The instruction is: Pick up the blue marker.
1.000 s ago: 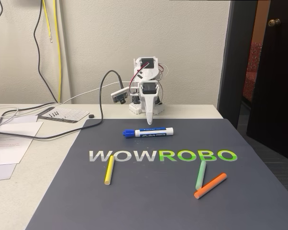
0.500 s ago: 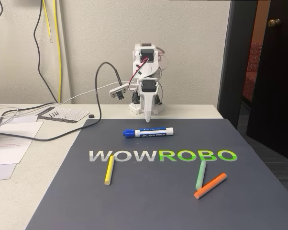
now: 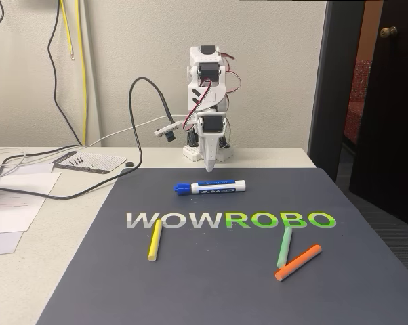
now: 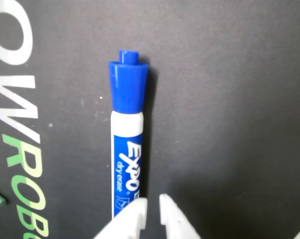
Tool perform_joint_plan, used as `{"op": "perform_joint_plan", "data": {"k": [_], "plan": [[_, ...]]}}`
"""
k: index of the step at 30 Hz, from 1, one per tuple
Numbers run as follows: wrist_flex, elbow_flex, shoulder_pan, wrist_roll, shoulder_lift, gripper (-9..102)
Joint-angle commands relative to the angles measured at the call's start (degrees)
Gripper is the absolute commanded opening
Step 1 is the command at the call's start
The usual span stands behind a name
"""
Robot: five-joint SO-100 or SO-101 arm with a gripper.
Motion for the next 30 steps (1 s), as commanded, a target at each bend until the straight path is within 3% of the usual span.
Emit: {"op": "perform_joint_plan", "data": {"k": [1, 9, 25, 30], "plan": [[-0.70, -2.64, 0.00, 0.70, -0.70, 3], [-2.11, -4.31, 0.00, 7.03, -3.96, 2], [-0.44, -11.87, -0.53, 10.02, -14.77, 3], [-1.41, -12.83, -0.97, 10.11, -17.14, 10]]}}
